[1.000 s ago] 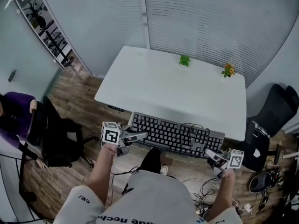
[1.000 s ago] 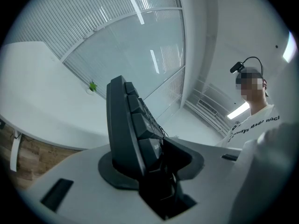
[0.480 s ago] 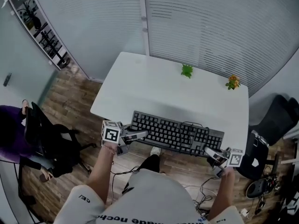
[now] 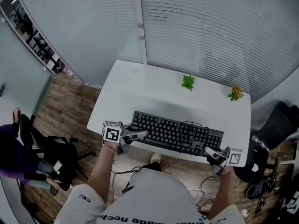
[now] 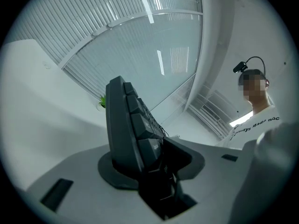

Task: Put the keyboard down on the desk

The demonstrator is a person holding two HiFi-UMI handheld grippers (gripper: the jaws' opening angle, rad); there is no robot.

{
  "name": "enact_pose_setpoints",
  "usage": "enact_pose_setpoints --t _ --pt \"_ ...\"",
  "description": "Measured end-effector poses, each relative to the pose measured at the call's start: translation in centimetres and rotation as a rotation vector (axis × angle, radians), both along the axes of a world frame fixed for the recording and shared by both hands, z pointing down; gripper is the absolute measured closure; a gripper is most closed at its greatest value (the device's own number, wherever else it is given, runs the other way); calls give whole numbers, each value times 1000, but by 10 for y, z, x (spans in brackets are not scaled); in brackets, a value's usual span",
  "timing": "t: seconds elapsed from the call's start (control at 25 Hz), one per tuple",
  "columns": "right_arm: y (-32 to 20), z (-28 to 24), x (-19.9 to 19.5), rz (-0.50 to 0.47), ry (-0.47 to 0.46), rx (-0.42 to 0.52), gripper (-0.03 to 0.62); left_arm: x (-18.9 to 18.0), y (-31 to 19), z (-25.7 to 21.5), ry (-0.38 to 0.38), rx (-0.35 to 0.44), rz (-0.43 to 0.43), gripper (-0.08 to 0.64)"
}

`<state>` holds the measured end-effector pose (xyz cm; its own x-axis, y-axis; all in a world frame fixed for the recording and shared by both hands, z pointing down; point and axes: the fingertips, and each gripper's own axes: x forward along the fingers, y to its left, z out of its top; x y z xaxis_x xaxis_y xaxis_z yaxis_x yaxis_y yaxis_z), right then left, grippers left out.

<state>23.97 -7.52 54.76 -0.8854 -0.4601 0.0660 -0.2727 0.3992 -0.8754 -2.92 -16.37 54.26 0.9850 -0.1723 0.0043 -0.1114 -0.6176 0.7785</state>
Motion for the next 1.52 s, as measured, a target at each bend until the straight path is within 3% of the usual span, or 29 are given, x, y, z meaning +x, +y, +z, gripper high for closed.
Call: enact_pose_setpoints --t 0.36,0.68,1.2,1.44,1.52 --pt "-41 12 -9 32 -4 -24 474 -7 -50 10 -6 -24 29 376" --pt "-53 22 -10 51 19 -42 467 -6 -65 22 -44 -36 24 363" --pt "-79 75 -4 131 134 -130 401 -6 -92 93 -221 -79 -72 272" --pt "-80 103 -2 197 128 -224 355 -6 -98 127 -315 -86 -118 233" --pt "-80 115 4 210 187 -227 335 -5 -97 135 -331 -95 -128 228"
